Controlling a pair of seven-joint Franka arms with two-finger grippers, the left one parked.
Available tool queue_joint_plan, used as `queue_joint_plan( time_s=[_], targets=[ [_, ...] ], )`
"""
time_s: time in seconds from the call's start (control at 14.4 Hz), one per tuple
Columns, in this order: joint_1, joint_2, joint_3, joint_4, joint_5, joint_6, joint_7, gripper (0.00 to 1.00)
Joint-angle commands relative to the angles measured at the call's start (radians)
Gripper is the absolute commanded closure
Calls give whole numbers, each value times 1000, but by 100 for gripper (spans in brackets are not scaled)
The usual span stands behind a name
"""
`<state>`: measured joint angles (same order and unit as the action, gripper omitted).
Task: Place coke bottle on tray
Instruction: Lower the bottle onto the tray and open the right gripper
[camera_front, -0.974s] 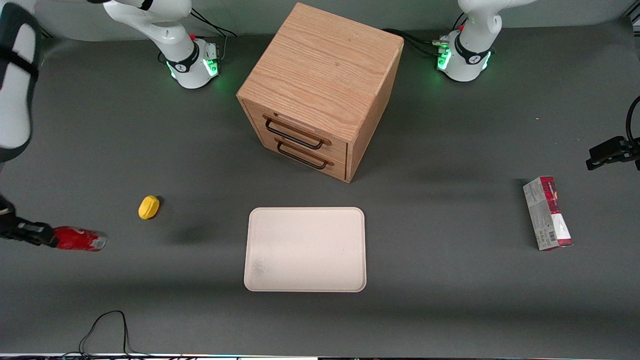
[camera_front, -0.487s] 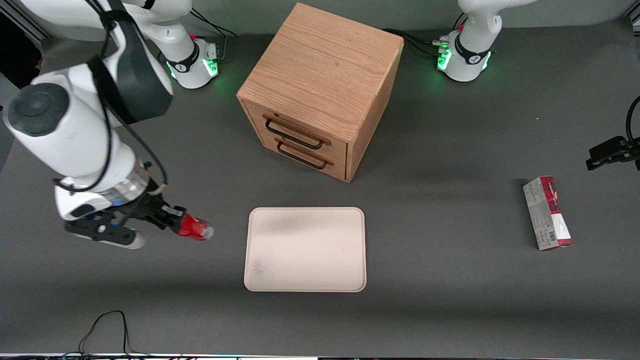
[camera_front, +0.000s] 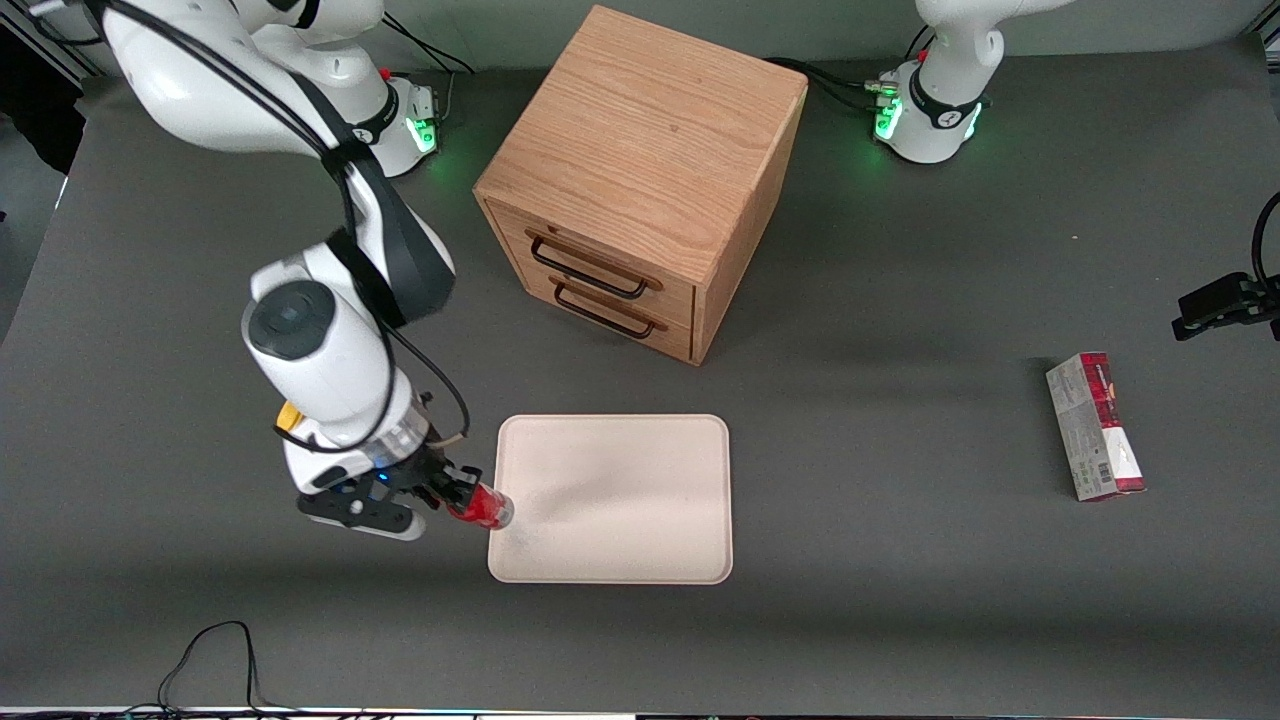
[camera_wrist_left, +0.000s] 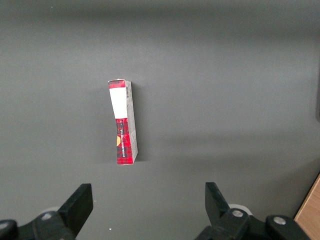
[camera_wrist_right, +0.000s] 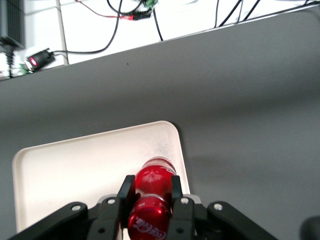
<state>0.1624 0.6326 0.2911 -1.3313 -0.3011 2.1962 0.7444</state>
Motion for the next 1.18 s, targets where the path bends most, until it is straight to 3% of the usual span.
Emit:
queue_joint_plan(
  time_s=[0.0, 0.83, 0.9, 0.97, 1.11],
  targets=[
    [0, 24, 3, -11, -36, 63, 33, 100],
    [-8, 113, 3, -60, -61, 192, -8, 100],
    [-9, 113, 2, -60, -62, 194, -10, 46],
    [-11, 111, 2, -60, -68, 194, -14, 1],
    [-9, 101, 3, -59, -69, 192, -7, 0]
  ],
)
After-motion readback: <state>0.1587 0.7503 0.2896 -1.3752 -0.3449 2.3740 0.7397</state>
